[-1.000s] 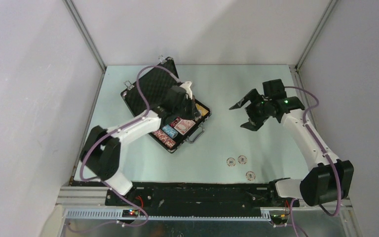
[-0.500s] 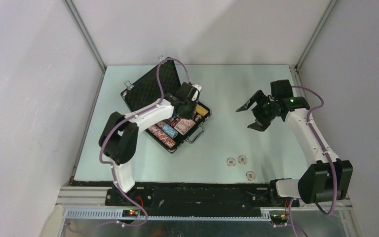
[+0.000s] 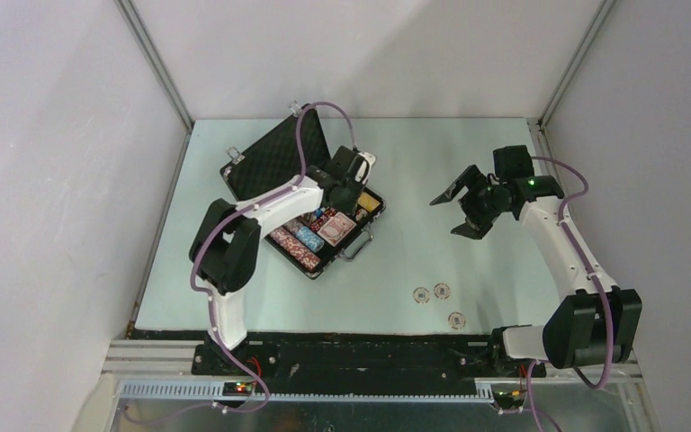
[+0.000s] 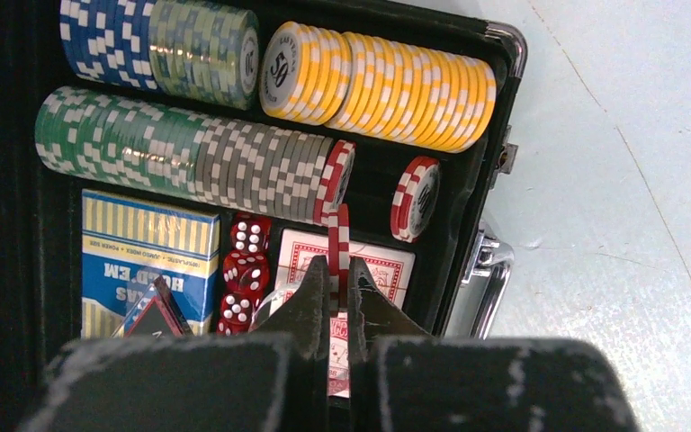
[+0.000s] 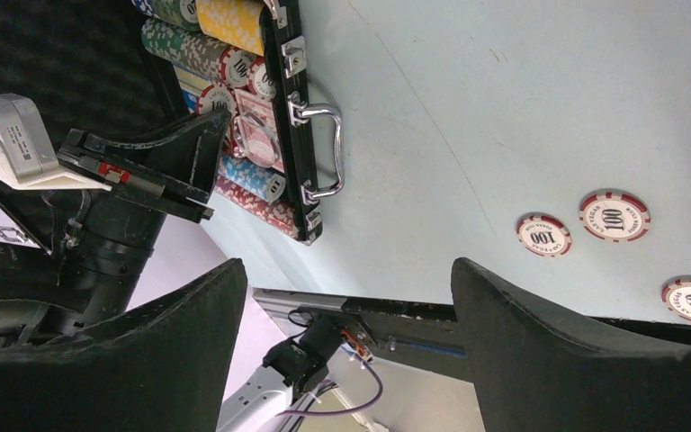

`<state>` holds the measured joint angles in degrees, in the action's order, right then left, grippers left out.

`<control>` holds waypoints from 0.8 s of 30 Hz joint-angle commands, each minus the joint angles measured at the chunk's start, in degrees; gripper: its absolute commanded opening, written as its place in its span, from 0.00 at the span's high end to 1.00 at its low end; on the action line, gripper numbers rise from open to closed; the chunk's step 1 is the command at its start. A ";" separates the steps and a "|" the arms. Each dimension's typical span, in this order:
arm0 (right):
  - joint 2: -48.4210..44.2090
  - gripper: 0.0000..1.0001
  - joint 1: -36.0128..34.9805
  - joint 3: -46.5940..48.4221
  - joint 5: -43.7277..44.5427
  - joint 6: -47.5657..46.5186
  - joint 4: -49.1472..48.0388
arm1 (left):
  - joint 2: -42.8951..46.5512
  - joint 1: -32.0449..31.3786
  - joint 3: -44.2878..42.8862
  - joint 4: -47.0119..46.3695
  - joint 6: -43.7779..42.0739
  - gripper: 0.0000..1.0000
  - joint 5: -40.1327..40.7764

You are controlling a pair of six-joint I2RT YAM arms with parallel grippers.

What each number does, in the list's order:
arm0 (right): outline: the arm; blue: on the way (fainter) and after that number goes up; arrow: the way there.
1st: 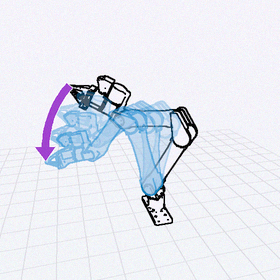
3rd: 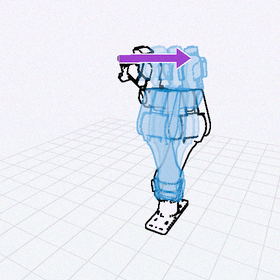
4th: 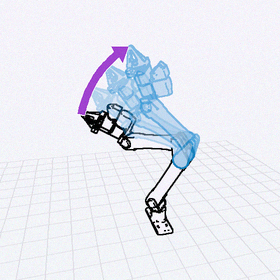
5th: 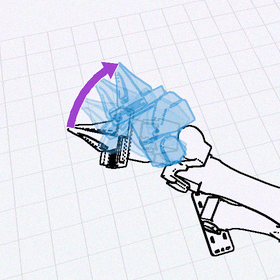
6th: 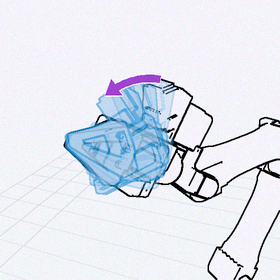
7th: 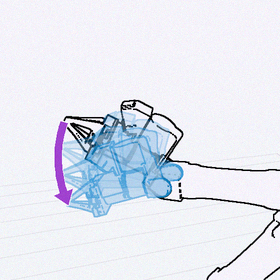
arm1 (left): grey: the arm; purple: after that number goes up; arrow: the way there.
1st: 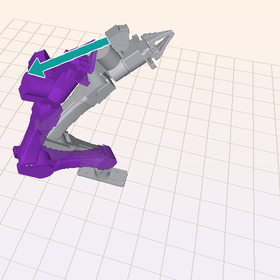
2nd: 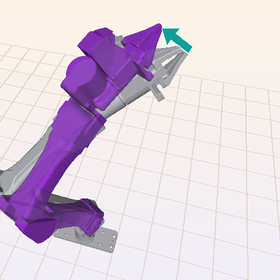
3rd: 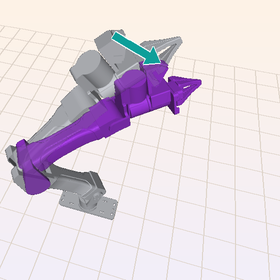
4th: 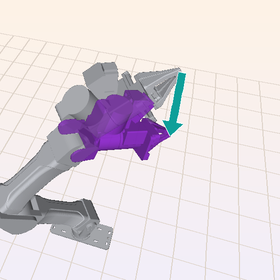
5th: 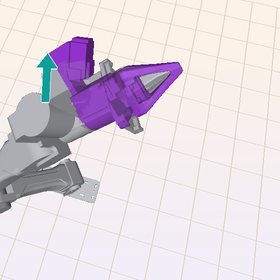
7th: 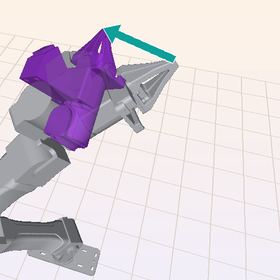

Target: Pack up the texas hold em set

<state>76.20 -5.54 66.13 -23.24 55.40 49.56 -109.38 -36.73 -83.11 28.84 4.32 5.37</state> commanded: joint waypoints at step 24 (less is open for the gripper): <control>0.52 0.15 1.09 -0.01 -0.92 -1.83 -0.24 | -4.97 -2.15 -7.77 4.59 -3.61 0.54 -4.15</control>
<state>76.31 -4.71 66.13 -23.42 54.39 49.58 -114.45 -38.50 -88.36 32.47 1.21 2.92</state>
